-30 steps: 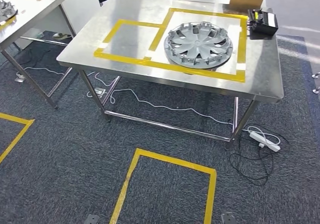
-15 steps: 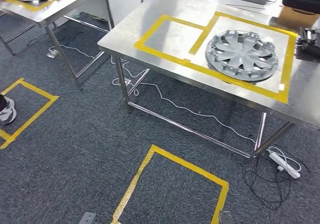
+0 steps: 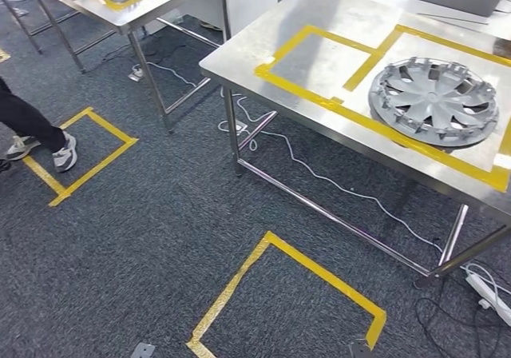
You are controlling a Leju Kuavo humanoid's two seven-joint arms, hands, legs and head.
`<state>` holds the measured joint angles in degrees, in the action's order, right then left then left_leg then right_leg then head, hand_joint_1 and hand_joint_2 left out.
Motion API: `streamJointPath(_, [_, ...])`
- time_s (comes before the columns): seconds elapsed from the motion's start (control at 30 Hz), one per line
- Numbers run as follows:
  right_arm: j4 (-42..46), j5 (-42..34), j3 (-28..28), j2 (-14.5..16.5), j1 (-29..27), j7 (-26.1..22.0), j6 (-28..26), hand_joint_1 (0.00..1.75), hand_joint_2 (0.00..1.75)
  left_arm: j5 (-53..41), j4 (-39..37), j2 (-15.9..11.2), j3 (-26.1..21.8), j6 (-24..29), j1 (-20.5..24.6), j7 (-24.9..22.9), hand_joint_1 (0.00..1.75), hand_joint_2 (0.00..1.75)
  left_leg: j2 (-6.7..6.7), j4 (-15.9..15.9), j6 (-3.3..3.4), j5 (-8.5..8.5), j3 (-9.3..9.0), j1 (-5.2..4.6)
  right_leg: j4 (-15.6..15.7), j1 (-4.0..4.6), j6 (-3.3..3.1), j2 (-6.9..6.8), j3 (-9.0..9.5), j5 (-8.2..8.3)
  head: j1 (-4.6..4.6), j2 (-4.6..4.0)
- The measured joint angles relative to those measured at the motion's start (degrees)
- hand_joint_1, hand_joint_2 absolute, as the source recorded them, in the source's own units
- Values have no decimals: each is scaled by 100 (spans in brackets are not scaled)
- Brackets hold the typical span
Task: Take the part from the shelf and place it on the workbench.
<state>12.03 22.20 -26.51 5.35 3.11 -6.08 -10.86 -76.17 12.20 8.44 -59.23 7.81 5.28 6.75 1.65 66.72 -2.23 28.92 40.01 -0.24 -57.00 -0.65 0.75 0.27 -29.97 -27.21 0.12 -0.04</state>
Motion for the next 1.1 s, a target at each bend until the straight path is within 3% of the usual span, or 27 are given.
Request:
streamJointPath(0.07, [-1,9,0,0,-18,18,-1,0,0,1,0,4,0,0,2,0,0,0,-88,569,-42,183,265,32,0,2,0,-184,-3,-10,-4,1])
streamJointPath(0.1, [-1,15,0,1,-17,25,-2,0,0,2,0,5,0,2,-4,0,0,0,-105,556,-55,117,243,49,0,0,7,-265,0,-16,-4,1])
streamJointPath(0.13, [-1,21,0,3,-13,29,-2,0,0,3,0,5,0,5,-11,0,0,0,-140,315,-63,-37,98,63,0,-5,21,-337,8,-25,-5,1])
streamJointPath(0.2, [-1,33,0,5,-7,33,-3,0,0,4,1,9,0,12,-3,0,0,0,-363,-485,-64,-356,-374,64,-9,7,74,-463,37,-61,-18,1])
streamJointPath(0.23, [-1,38,0,4,-5,35,-4,0,0,4,1,14,0,14,9,0,0,0,-455,-792,-33,-436,-552,59,-13,26,108,-516,49,-86,-18,1])
streamJointPath(0.27, [-1,42,0,3,-1,35,-5,0,0,4,0,18,0,15,18,0,0,0,-516,-971,6,-457,-654,51,-12,46,142,-567,62,-109,-15,1])
streamJointPath(0.33, [-1,46,0,3,16,35,-8,0,0,4,0,18,-1,17,17,0,0,0,-431,-1029,109,-438,-674,35,14,58,202,-670,114,-136,2,1])
streamJointPath(0.37, [-1,49,0,3,27,36,-8,0,0,4,0,15,-1,18,8,-1,0,0,-377,-1035,150,-441,-676,36,10,45,236,-661,139,-161,9,1])
streamJointPath(0.43, [-1,54,1,4,38,37,-6,0,0,5,0,13,-2,22,3,-3,0,0,-260,-1049,233,-462,-682,49,-252,22,288,-426,48,-357,30,1])
streamJointPath(0.5, [-2,56,2,5,27,39,-6,0,0,6,0,17,-1,27,14,-4,0,0,-132,-1052,287,-466,-682,52,-1013,17,301,-123,-317,-743,56,2])
streamJointPath(0.53, [-3,56,2,5,14,43,-4,0,0,6,0,19,0,27,18,-4,0,0,-55,-1052,300,-463,-682,46,-1435,19,298,-65,-536,-901,60,1])
streamJointPath(0.57, [-4,56,2,6,1,47,-4,0,0,6,0,19,0,27,16,-4,0,0,30,-1051,306,-461,-685,40,-1716,20,292,-43,-699,-958,61,1])
streamJointPath(0.6, [-5,56,2,7,-9,51,-3,0,0,6,0,19,-1,27,11,-4,0,0,115,-1049,308,-459,-690,37,-1769,19,282,-35,-764,-889,63,1])
streamJointPath(0.63, [-5,56,2,7,-13,55,-2,0,0,6,0,18,-1,27,7,-4,0,0,205,-1047,306,-459,-700,36,-1574,16,271,-18,-712,-704,63,0])
streamJointPath(0.67, [-5,57,2,7,-13,57,-2,0,0,5,0,19,-1,25,5,-4,0,0,292,-1044,301,-457,-710,38,-1184,7,258,47,-559,-447,64,0])
streamJointPath(0.73, [-7,58,2,7,-10,64,-2,0,0,4,0,20,0,20,10,-4,0,0,443,-1022,267,-453,-706,32,-406,-37,239,365,-239,-97,65,0])
streamJointPath(0.8, [-10,60,2,7,-1,76,-1,0,0,2,0,20,0,16,10,-4,0,0,572,-1015,191,-473,-661,43,-123,-54,213,565,-116,-43,64,0])
streamJointPath(0.87, [-12,63,1,7,6,87,-1,0,0,1,0,15,0,16,-6,-4,0,0,674,-1026,109,-502,-620,71,-98,-44,156,450,-94,-24,65,0])
streamJointPath(0.93, [-12,67,0,8,6,91,-2,0,0,-3,0,11,0,16,-15,-4,0,0,450,-844,54,-380,-517,52,-49,-49,82,288,-66,7,32,0])
streamJointPath(1.0, [-12,72,0,9,-4,90,1,0,0,-7,0,12,0,16,6,-4,0,0,64,-213,14,-32,-198,32,-20,-35,32,96,-46,10,-9,1])
streamJointPath(1.07, [-12,74,0,9,-18,92,1,0,0,-9,0,18,0,15,22,-4,0,0,-75,498,-20,246,161,53,-20,-20,13,-109,-45,-2,-17,1])
streamJointPath(1.1, [-12,74,0,9,-17,93,1,0,0,-11,0,20,-1,15,17,-4,0,0,-90,627,-32,242,224,66,-20,-17,13,-199,-43,-8,-18,1])
